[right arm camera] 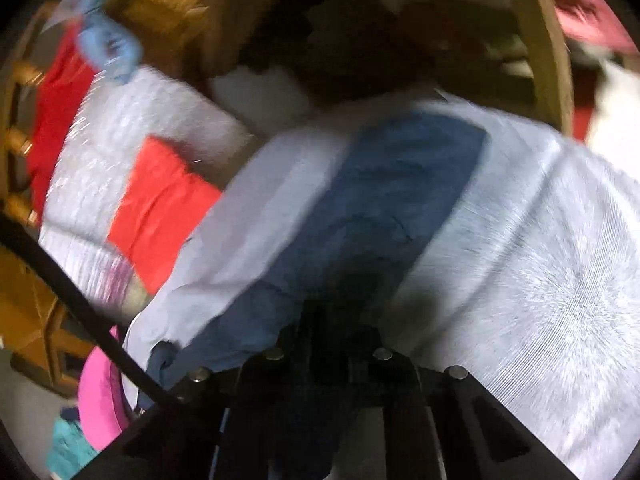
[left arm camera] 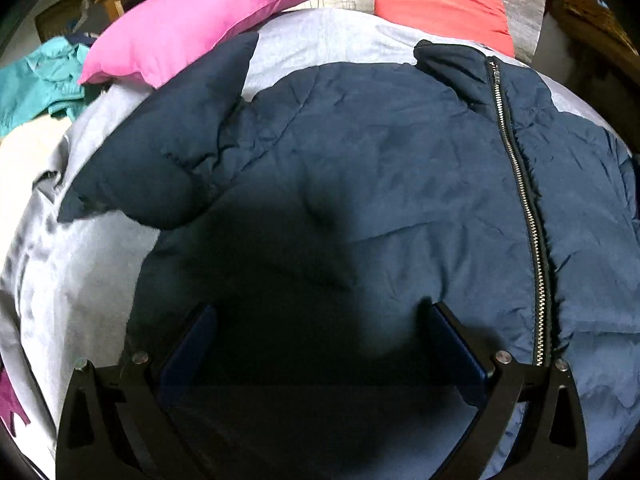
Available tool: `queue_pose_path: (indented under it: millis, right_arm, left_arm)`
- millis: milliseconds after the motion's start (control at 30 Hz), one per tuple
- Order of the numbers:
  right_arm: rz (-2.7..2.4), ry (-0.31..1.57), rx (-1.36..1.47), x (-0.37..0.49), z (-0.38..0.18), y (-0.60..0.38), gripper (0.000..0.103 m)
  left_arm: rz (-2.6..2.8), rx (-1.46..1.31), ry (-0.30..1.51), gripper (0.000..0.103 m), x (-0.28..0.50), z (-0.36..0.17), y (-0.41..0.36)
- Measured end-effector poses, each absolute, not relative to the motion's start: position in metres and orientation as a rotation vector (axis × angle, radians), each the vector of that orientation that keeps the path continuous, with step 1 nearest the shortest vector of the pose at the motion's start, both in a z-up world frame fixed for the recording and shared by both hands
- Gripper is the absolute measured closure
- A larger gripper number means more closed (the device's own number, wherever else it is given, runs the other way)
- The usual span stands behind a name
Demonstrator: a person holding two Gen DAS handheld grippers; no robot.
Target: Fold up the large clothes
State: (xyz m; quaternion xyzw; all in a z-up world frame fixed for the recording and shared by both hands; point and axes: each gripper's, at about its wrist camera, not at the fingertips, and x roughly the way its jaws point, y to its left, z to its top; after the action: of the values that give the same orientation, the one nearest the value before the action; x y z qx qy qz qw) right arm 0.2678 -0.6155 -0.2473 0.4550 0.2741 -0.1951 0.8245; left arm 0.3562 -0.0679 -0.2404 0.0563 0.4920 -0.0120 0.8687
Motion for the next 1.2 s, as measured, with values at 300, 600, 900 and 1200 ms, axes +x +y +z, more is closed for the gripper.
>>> queue_pose_path:
  millis: [300, 600, 900, 1200]
  right_arm:
    - [-0.085, 0.479, 0.795, 0.261, -0.167, -0.479, 0.090]
    - [0.070, 0.685, 0.890, 0.281, -0.230, -0.385, 0.082]
    - [-0.006, 0.578, 1.208, 0.218, -0.258, -0.453, 0.028]
    - [-0.130, 0.469, 1.645, 0.211, -0.325, -0.533, 0.031]
  left_arm:
    - [-0.055, 0.066, 1.114, 0.000, 0.347, -0.246, -0.063]
    - [-0.074, 0.059, 0.870, 0.000, 0.330, -0.200, -0.058]
    - [-0.145, -0.030, 0.690, 0.000, 0.308, -0.175, -0.065]
    - [-0.166, -0.060, 0.682, 0.000, 0.312, -0.181, -0.080]
